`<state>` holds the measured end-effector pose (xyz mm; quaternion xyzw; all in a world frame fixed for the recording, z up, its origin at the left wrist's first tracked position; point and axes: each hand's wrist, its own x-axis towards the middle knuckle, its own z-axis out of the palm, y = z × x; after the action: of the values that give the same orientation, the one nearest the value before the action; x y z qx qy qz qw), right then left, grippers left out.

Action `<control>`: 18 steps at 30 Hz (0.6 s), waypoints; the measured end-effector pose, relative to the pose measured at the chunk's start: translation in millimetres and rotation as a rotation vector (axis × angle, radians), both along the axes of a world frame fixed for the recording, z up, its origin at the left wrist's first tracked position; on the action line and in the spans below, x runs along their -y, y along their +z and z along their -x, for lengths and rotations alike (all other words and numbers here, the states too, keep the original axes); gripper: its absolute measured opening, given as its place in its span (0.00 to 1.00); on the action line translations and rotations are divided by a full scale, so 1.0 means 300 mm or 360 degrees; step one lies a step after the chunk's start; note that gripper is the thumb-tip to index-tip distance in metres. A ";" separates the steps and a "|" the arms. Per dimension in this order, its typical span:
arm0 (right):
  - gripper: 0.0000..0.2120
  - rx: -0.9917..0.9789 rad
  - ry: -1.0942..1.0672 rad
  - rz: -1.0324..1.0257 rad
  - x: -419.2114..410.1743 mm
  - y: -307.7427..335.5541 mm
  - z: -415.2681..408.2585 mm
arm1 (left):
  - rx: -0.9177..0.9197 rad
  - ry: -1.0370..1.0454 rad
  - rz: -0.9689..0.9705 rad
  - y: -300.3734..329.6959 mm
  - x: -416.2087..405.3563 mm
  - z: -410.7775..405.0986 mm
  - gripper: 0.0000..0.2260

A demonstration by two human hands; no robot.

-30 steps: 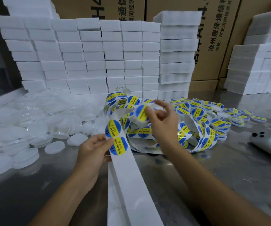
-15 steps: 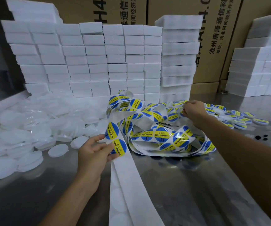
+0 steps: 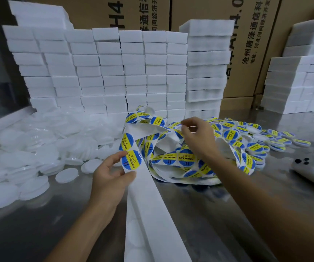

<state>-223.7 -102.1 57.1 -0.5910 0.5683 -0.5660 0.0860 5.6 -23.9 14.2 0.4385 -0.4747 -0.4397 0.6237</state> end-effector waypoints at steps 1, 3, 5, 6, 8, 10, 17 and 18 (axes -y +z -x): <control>0.07 -0.0006 0.0064 0.0077 -0.026 -0.008 -0.046 | 0.0000 -0.0023 -0.0004 0.000 0.000 0.001 0.24; 0.07 -0.0042 0.0197 0.0248 -0.083 -0.027 -0.133 | -0.0001 -0.0031 0.0011 0.000 0.003 -0.001 0.25; 0.06 -0.0194 0.0330 0.0448 -0.136 -0.053 -0.203 | -0.0004 -0.0035 0.0043 0.001 0.005 -0.003 0.24; 0.05 -0.0305 0.0394 0.0524 -0.160 -0.069 -0.230 | -0.0013 -0.0049 0.0059 0.002 0.005 -0.005 0.23; 0.06 -0.0508 0.0500 0.0590 -0.197 -0.097 -0.265 | -0.0029 -0.0078 0.0086 0.001 0.007 -0.009 0.20; 0.09 -0.0648 0.0524 0.0644 -0.216 -0.116 -0.277 | -0.0023 -0.0095 0.0106 -0.001 0.006 -0.013 0.17; 0.12 -0.0728 0.0499 0.0588 -0.218 -0.150 -0.251 | -0.0040 -0.0068 0.0145 -0.001 -0.002 -0.009 0.13; 0.12 -0.0727 0.0469 0.0609 -0.217 -0.154 -0.251 | -0.0016 -0.0055 0.0154 -0.002 -0.002 -0.009 0.12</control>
<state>-148.5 -37.0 11.0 -0.7839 0.3647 -0.4968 -0.0750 8.3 -23.2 13.6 0.3973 -0.4999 -0.4291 0.6389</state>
